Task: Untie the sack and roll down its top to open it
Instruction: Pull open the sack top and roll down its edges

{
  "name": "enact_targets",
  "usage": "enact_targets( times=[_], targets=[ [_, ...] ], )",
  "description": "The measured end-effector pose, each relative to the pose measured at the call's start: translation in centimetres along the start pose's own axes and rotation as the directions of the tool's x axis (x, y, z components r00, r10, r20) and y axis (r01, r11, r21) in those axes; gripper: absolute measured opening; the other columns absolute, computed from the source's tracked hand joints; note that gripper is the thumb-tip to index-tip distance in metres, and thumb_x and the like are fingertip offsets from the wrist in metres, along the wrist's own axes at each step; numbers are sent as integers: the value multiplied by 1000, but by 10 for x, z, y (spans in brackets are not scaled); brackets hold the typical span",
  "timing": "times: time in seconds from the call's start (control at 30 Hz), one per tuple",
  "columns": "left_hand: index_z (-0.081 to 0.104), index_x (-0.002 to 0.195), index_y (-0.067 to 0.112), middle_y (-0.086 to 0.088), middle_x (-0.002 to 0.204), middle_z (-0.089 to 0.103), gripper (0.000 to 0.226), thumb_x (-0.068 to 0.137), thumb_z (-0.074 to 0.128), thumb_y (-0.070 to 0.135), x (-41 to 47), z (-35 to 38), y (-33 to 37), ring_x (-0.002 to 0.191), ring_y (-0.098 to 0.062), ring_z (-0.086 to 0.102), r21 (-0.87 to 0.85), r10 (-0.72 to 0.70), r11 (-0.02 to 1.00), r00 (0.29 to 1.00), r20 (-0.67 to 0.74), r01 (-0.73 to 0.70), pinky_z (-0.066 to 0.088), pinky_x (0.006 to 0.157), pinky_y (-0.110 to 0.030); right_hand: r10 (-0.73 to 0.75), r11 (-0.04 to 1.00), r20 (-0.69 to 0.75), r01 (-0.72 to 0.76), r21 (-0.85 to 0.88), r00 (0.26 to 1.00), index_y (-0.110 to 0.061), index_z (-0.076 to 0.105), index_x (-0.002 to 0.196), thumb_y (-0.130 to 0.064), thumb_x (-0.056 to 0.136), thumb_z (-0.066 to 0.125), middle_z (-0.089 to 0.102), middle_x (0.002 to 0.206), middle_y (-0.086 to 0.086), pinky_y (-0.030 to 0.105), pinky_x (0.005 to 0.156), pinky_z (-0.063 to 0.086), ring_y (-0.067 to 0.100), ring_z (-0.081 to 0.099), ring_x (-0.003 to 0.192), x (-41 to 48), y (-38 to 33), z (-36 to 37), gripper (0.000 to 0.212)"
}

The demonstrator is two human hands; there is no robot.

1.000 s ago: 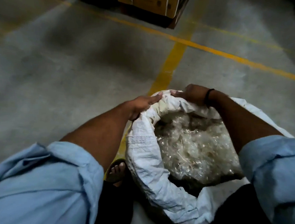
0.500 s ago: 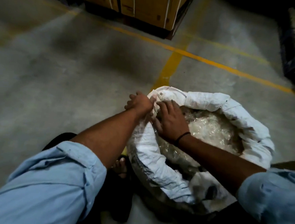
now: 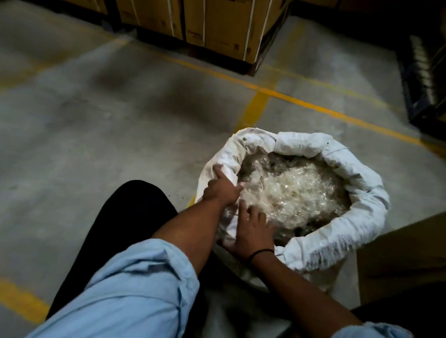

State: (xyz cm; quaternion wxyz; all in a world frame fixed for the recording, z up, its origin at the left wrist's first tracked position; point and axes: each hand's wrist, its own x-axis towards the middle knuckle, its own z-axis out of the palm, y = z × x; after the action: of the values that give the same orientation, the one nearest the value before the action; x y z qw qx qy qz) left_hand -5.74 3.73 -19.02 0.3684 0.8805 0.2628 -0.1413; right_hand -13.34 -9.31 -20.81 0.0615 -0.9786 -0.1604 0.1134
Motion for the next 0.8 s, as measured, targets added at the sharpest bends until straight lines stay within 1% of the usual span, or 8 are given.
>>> enact_targets(
  times=[0.17,0.23,0.33,0.43,0.53,0.6,0.7,0.8],
  targets=[
    [42,148,10,-19,144,54,57,98,59,33,7,-20,8,128,-38,55,-384,23,921,991,-132,-73,42,103,-37,-7,999,-61,4,-42,998,-17,-9,156,-69,70,66,30,148,11,51,98,44,37,34,132,-5,-5,-11,125],
    [58,135,7,-18,133,64,51,92,67,32,13,-29,8,115,-35,64,-652,-43,758,998,-52,-2,50,102,-40,-10,1000,-100,10,-8,995,-19,-12,155,-61,72,69,34,145,9,48,92,48,35,39,126,-1,-3,-22,124],
    [65,119,-6,-25,114,69,51,90,61,37,18,-43,5,100,-36,68,-897,-22,393,977,212,204,53,98,-47,-82,993,-204,63,-96,976,-15,-3,157,-41,73,75,49,130,10,40,67,49,34,57,98,8,5,-36,117],
    [67,114,-6,-24,101,70,42,93,51,26,14,-39,2,89,-37,68,-961,-24,107,967,254,255,52,95,-45,-225,952,-368,123,-279,902,-11,29,153,-20,78,66,62,115,14,35,48,44,33,59,62,16,15,-27,84],
    [66,115,-6,-23,100,71,45,87,51,26,13,-26,1,86,-38,69,-950,-37,-26,949,312,312,52,95,-48,-278,935,-382,156,-319,881,-11,39,149,-12,84,47,63,109,15,34,47,43,31,57,57,19,21,-15,66],
    [63,122,-6,-25,115,67,49,86,53,26,20,-23,3,100,-39,67,-934,-43,33,934,354,356,48,104,-53,-212,954,-325,124,-271,921,-10,33,152,-11,83,45,61,108,14,35,48,44,32,57,59,16,26,-12,70],
    [61,123,-5,-23,118,65,43,92,50,23,25,-24,18,107,-37,64,-905,-86,236,935,344,355,49,102,-45,-170,974,-121,147,-172,978,-15,0,157,-25,79,63,49,129,13,37,56,45,35,61,74,15,41,-19,101],
    [54,135,5,-19,135,57,49,91,59,25,31,-26,30,119,-37,56,-644,-351,698,933,73,313,44,103,-42,-304,952,92,299,69,948,-22,-7,156,-57,75,67,31,149,10,40,80,51,37,60,105,16,59,-28,115]
  ],
)
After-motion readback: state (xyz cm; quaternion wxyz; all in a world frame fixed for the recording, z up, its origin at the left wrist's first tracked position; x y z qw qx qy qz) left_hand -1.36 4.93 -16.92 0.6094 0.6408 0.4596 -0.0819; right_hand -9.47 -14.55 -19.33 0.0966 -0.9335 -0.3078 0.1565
